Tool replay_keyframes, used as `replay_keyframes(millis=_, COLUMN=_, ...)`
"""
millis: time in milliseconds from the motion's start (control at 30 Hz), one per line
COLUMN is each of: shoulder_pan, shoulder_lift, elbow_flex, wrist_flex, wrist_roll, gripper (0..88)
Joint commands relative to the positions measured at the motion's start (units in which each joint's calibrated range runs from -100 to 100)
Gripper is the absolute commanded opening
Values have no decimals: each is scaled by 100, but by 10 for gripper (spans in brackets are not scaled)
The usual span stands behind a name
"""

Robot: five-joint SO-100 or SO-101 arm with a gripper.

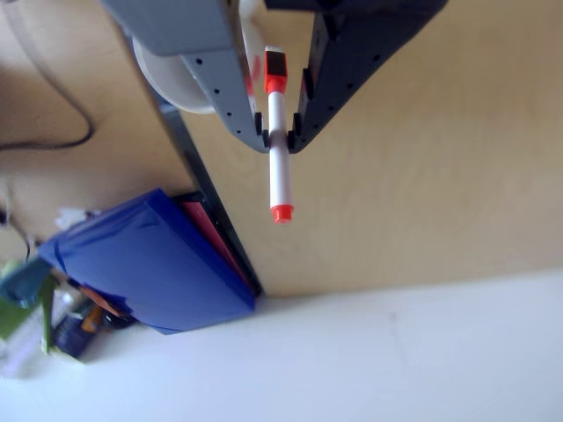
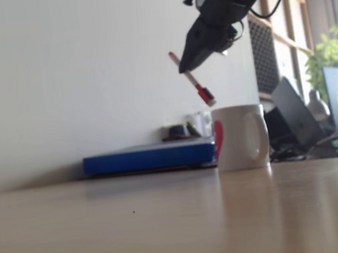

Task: Grab the pen and place it in the cup.

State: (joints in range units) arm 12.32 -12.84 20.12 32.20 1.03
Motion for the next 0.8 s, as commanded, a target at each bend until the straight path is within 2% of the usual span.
replay_keyframes(millis=0, shoulder_pan=198, shoulder_lift=-276, elbow_flex=-288, wrist_flex=-274, wrist_roll=-150, gripper=12)
replay_keyframes(millis=300, shoulder_pan=1191, shoulder_lift=-168, elbow_flex=-242, wrist_flex=-644, wrist_roll=-29, gripper=12)
replay_keyframes(millis=767, shoulder_pan=1400, shoulder_lift=122, elbow_flex=428, wrist_flex=-661, wrist_roll=-255, gripper=12)
